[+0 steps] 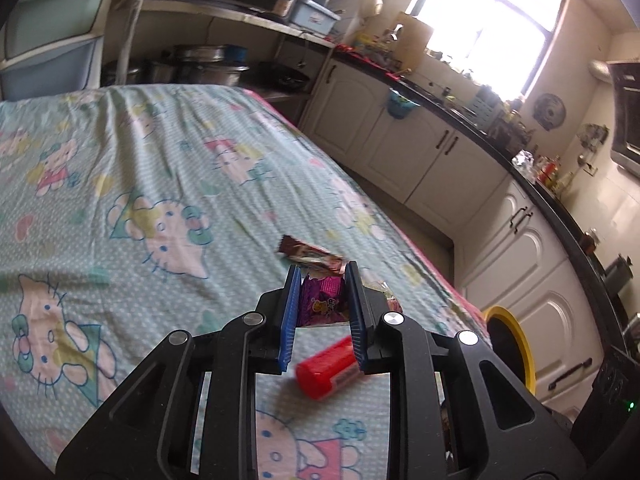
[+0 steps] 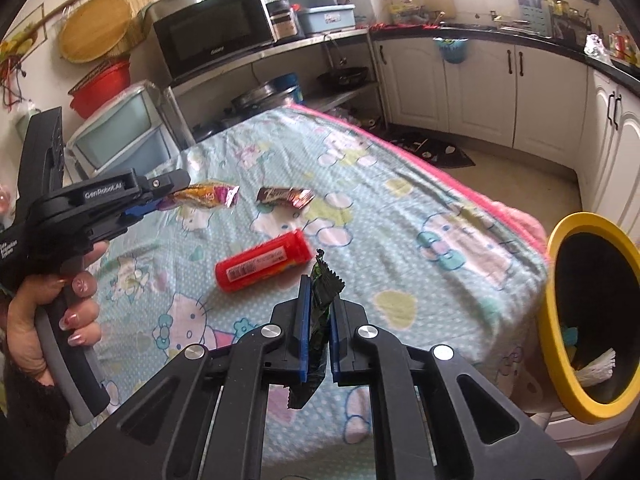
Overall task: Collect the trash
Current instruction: 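Carry the green packet and pink wrapper over the yellow bin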
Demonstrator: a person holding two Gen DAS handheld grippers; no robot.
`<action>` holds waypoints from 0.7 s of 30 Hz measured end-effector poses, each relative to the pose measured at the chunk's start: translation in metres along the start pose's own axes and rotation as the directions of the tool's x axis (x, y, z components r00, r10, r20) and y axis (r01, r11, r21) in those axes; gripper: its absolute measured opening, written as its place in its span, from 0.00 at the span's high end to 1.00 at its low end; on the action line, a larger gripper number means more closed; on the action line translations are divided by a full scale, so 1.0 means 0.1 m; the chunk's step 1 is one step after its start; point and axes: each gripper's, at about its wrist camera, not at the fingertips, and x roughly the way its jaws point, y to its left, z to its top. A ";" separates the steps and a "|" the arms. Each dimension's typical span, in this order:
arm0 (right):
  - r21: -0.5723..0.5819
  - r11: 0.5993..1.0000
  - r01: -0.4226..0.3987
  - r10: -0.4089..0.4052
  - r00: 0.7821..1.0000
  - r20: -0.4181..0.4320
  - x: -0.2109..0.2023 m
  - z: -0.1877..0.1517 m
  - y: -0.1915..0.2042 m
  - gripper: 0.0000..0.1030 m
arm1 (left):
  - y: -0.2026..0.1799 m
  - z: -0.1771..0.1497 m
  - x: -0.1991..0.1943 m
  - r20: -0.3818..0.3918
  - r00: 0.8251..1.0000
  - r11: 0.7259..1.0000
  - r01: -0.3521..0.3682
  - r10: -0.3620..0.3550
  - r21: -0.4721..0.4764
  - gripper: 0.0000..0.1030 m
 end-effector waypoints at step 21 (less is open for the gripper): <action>0.170 0.976 0.133 -0.158 0.977 0.144 -0.66 0.08 -0.85 0.93 | -0.91 -0.04 0.10 -0.020 0.993 0.981 0.115 -0.114 0.155 0.84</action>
